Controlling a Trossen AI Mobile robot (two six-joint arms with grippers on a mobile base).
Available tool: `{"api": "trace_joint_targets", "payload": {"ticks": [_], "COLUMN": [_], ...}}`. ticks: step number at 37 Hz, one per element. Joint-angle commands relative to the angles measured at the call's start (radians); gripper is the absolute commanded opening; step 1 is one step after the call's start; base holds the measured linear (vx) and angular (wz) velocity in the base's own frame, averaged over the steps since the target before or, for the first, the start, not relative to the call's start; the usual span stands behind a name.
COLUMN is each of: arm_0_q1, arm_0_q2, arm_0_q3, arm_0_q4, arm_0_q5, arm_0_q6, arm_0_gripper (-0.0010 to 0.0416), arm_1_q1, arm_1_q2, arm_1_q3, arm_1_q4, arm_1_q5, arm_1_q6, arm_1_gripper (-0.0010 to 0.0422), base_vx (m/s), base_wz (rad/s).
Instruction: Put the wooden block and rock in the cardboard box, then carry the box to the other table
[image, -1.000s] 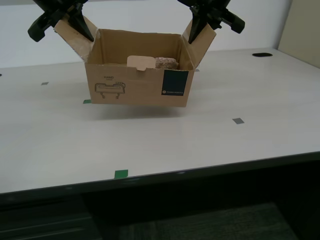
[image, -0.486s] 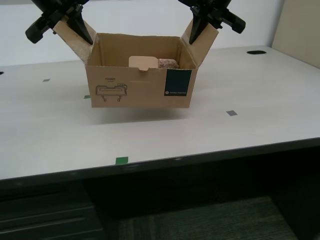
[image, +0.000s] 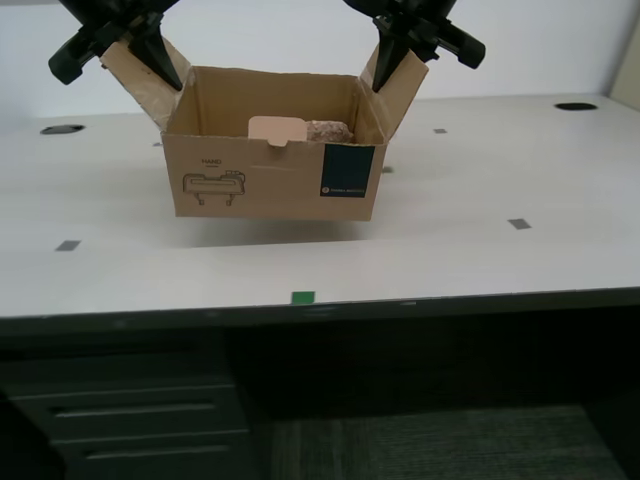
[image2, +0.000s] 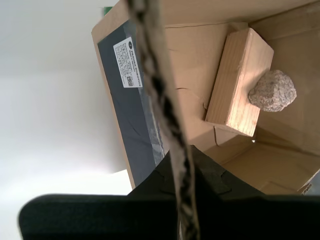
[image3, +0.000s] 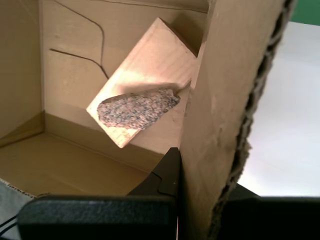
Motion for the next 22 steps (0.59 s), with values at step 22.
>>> {"api": "trace_joint_targets", "payload": {"ticks": [22], "arm_0_q1": [0.011], "arm_0_q2": [-0.003], "arm_0_q3": [0.001], "arm_0_q4": [-0.006], "arm_0_q5": [0.042], "arm_0_q6": [0.045], "arm_0_gripper": [-0.0001], "arm_1_q1": [0.0], "arm_1_q2": [0.0], "arm_1_q3": [0.001], "arm_1_q4": [0.008], "arm_1_q5": [-0.001], "arm_1_q6": [0.008], "arm_1_gripper": [-0.0001], "base_vx": [-0.066], "base_wz": [0.384]}}
